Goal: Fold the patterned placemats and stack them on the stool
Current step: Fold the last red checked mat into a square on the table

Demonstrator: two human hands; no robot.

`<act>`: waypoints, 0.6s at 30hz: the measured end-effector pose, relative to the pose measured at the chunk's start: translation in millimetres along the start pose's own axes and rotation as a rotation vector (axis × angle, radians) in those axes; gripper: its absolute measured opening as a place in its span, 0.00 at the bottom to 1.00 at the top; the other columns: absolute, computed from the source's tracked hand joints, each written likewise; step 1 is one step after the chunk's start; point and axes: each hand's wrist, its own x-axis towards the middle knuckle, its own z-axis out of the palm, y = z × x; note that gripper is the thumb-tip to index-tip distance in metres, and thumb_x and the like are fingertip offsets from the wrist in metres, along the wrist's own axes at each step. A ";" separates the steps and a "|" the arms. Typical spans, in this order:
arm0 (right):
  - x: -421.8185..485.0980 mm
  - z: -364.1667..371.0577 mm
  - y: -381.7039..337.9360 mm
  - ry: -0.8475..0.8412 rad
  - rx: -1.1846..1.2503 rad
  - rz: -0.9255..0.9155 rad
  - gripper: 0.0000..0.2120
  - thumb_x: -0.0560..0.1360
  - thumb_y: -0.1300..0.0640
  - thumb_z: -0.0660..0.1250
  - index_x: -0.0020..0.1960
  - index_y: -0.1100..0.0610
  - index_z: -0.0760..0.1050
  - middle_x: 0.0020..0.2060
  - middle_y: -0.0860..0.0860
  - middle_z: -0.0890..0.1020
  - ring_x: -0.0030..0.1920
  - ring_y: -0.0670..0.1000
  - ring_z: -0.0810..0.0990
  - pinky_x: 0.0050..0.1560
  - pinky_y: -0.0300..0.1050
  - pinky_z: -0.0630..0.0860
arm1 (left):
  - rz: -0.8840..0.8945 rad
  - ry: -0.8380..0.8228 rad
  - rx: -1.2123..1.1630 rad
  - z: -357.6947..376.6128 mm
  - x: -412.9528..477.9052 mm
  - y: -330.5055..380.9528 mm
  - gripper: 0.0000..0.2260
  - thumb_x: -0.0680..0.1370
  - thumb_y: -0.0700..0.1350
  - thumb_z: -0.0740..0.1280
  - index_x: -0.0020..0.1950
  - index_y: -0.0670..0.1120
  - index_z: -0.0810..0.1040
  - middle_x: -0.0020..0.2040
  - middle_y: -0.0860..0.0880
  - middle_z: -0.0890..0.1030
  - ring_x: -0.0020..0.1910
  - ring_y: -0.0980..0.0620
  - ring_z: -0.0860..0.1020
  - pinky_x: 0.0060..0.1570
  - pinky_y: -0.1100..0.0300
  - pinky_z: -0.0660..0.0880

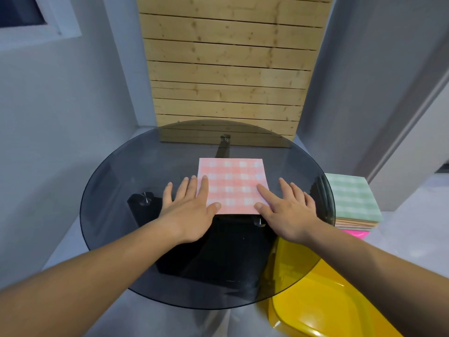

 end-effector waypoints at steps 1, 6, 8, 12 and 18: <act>0.4 -1.2 3.2 -0.010 0.015 -0.005 0.26 0.80 0.33 0.42 0.77 0.33 0.44 0.80 0.52 0.43 0.79 0.58 0.38 0.76 0.59 0.39 | 0.012 -0.007 -0.005 -0.4 -0.6 -3.0 0.30 0.83 0.61 0.40 0.80 0.50 0.32 0.82 0.48 0.37 0.80 0.48 0.35 0.75 0.40 0.33; 5.4 -8.0 18.6 -0.075 0.090 -0.033 0.22 0.82 0.37 0.46 0.75 0.28 0.48 0.81 0.48 0.45 0.79 0.55 0.38 0.75 0.60 0.40 | 0.031 -0.021 -0.083 -3.2 -4.9 -16.0 0.29 0.85 0.57 0.43 0.81 0.50 0.34 0.82 0.52 0.37 0.80 0.51 0.36 0.76 0.42 0.34; 6.4 -9.7 24.3 -0.079 0.103 -0.051 0.22 0.82 0.37 0.48 0.75 0.28 0.50 0.81 0.46 0.45 0.79 0.54 0.39 0.75 0.60 0.40 | 0.034 -0.019 -0.127 -2.7 -5.3 -17.4 0.28 0.85 0.57 0.45 0.81 0.51 0.37 0.82 0.53 0.39 0.80 0.52 0.37 0.77 0.43 0.36; 6.0 -16.3 22.8 -0.049 0.228 -0.055 0.20 0.82 0.39 0.54 0.74 0.33 0.61 0.79 0.47 0.55 0.79 0.56 0.46 0.75 0.63 0.45 | 0.019 0.176 -0.349 -12.2 -8.2 -15.2 0.20 0.80 0.55 0.59 0.72 0.57 0.63 0.69 0.56 0.71 0.75 0.49 0.61 0.68 0.50 0.57; 14.1 -42.2 4.4 0.165 0.732 0.074 0.22 0.78 0.49 0.67 0.70 0.54 0.70 0.57 0.52 0.79 0.54 0.52 0.78 0.56 0.49 0.78 | -0.245 0.175 -0.991 -47.8 5.0 -6.2 0.25 0.77 0.44 0.71 0.70 0.45 0.67 0.53 0.49 0.75 0.50 0.49 0.79 0.51 0.52 0.79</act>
